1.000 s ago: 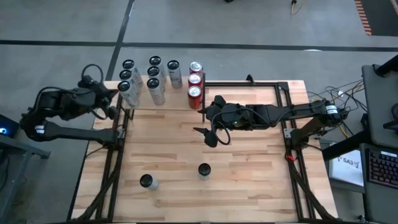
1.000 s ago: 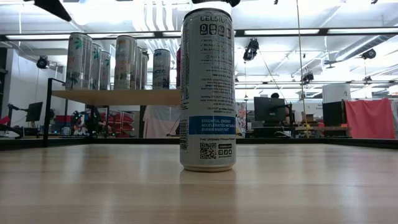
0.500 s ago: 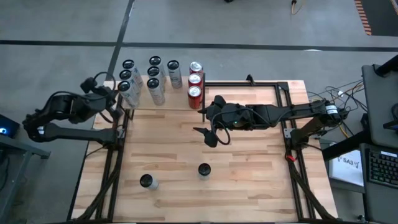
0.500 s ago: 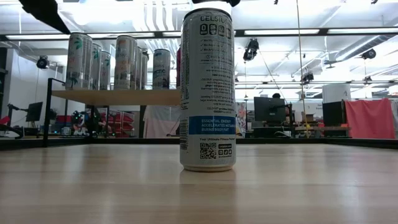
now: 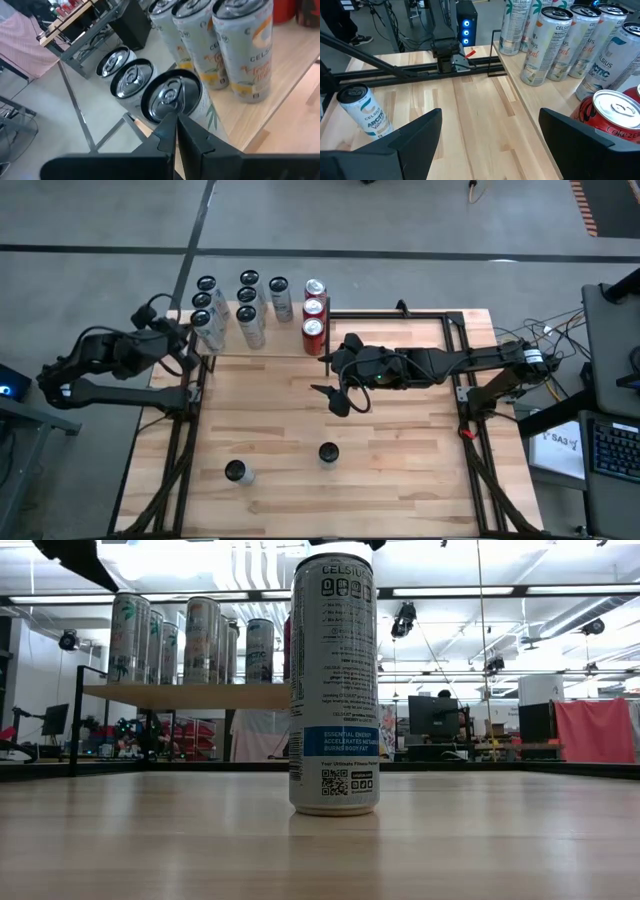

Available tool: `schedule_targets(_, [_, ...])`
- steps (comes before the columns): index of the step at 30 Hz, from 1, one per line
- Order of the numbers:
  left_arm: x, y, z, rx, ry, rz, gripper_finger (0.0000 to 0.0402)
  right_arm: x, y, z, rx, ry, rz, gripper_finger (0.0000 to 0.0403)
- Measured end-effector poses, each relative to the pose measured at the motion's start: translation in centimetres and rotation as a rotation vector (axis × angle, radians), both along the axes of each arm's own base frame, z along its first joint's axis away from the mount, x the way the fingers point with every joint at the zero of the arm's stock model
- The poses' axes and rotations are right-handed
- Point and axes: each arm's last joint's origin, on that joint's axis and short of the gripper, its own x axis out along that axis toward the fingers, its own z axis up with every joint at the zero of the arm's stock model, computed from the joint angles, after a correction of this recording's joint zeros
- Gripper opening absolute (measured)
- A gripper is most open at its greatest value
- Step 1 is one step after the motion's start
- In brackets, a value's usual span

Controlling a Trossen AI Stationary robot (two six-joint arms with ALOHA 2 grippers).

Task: Place canned beverage on shelf
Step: Put the white pink soda can on the shelf aligned with the other white pink soda cans

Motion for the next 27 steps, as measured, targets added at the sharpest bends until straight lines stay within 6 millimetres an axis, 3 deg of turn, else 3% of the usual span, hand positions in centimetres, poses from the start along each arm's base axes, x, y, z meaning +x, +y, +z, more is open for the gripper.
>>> schedule_targets(12, [0.33,0.24,0.79,0.118,-0.006,0.049,0.0000,0.00,0.00,0.01,-0.004,0.001,0.002,0.0322])
schedule_targets(27, [0.37,0.24,0.72,0.114,-0.003,0.050,0.0000,0.00,0.00,0.00,-0.017,0.004,0.007,0.0322])
